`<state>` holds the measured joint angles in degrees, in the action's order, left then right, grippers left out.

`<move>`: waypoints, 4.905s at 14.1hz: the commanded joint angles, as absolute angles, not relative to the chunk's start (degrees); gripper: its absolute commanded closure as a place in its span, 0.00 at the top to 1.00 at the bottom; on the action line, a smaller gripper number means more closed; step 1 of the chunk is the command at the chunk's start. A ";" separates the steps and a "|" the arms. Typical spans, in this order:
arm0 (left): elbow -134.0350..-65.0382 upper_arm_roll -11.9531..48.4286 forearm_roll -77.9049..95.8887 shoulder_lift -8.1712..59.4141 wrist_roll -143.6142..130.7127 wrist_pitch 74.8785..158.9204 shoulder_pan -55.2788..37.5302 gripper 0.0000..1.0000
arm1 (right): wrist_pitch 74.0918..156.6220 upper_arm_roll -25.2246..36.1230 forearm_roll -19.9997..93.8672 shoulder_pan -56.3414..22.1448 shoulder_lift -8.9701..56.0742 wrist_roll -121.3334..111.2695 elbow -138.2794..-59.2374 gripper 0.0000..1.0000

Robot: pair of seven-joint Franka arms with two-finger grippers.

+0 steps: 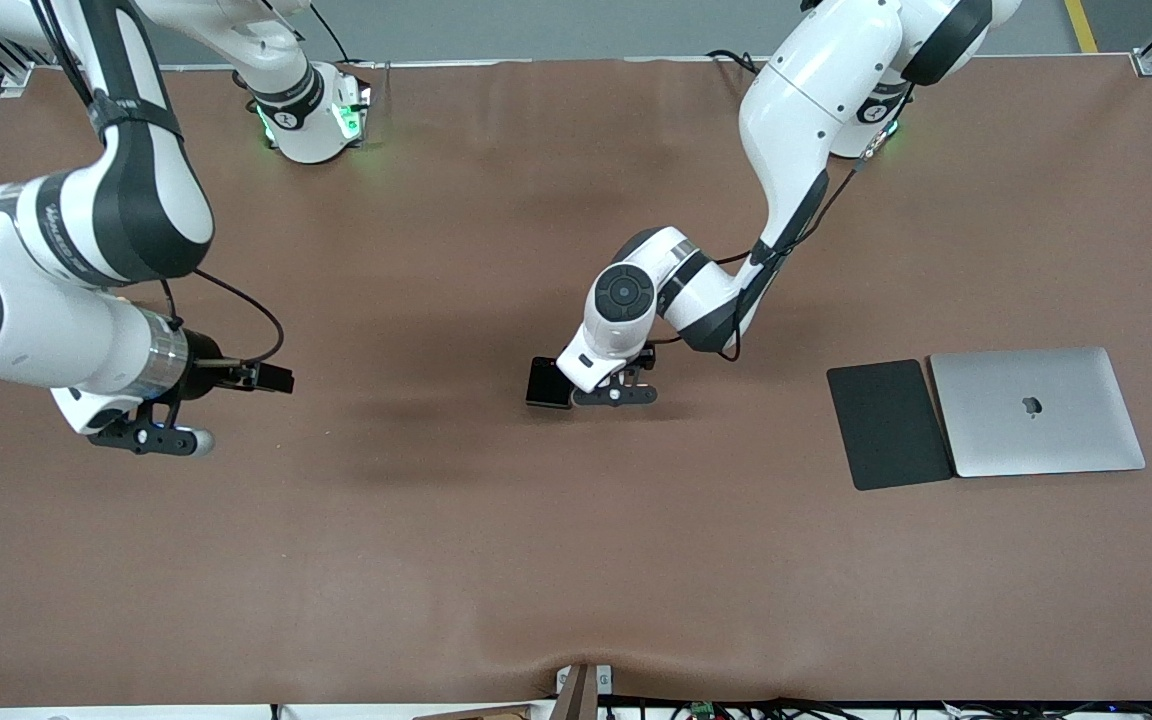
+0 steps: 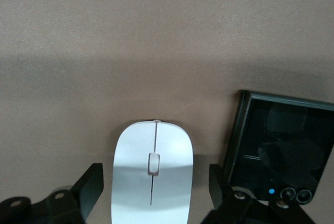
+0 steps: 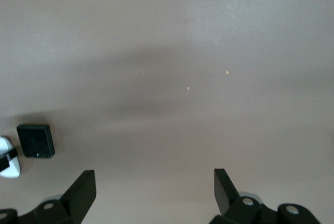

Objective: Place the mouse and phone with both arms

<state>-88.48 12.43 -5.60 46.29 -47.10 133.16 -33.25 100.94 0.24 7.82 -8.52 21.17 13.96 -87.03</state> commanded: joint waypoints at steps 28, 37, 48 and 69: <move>-87.89 11.60 -7.47 30.07 -30.60 118.66 -17.68 0.56 | 120.74 0.18 8.87 -31.54 46.05 32.61 -76.38 1.00; -91.40 11.95 -7.29 30.58 -13.02 116.89 0.86 0.55 | 127.26 0.18 9.14 -36.73 50.01 32.96 -77.08 1.00; -104.94 11.51 -7.47 32.16 -12.39 133.85 7.46 0.55 | 129.82 0.26 9.32 -38.50 51.59 34.72 -78.22 1.00; -104.85 11.34 -7.47 36.12 -13.54 136.76 8.53 0.60 | 126.47 0.70 7.03 -40.08 50.80 41.40 -78.31 0.75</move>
